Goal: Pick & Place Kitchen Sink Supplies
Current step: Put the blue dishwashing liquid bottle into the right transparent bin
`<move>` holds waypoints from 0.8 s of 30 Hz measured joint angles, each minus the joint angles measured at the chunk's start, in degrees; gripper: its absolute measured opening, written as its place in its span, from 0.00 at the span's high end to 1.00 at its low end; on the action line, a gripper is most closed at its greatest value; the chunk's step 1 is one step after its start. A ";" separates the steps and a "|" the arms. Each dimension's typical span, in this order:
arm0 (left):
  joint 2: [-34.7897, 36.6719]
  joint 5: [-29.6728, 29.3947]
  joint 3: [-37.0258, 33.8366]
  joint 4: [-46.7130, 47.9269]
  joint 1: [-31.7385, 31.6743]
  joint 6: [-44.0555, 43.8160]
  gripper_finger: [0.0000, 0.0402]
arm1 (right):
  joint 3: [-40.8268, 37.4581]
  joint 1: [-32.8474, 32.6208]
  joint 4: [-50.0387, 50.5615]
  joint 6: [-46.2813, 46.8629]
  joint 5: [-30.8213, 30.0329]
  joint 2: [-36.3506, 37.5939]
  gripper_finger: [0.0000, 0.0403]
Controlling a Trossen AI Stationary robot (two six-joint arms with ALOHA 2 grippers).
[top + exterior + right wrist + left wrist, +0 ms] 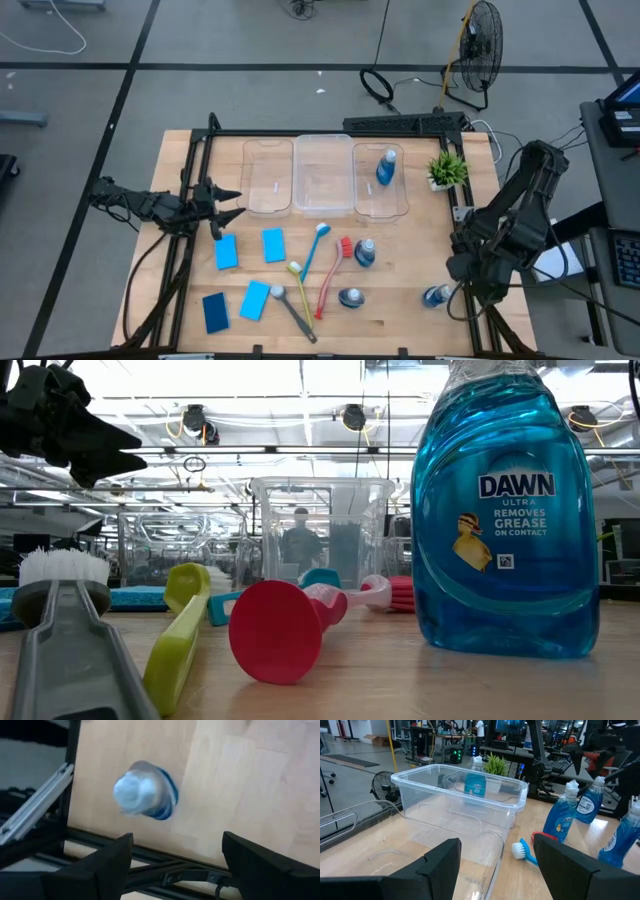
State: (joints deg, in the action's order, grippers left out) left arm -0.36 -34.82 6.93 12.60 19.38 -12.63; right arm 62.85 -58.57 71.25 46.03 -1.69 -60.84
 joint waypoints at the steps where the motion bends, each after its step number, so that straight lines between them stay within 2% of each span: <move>1: 0.00 0.01 0.01 0.00 0.00 -0.01 0.37 | 0.00 0.00 -0.26 -0.97 0.00 -0.35 0.27; 7: 0.00 -0.01 0.00 0.00 0.00 0.00 0.37 | -0.62 0.00 -3.17 -3.90 -0.20 -1.65 0.27; 11: 0.00 -0.01 0.01 0.00 0.00 -0.02 0.37 | -3.85 0.00 -9.73 -4.73 0.23 -1.66 0.27; 24: 0.00 -0.01 0.01 0.00 0.00 -0.02 0.37 | -12.69 0.02 -20.99 -3.46 -1.07 -1.68 0.27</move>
State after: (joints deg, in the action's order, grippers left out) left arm -0.36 -34.83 6.94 12.60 19.38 -12.64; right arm 50.16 -58.54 50.26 42.57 -2.77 -62.52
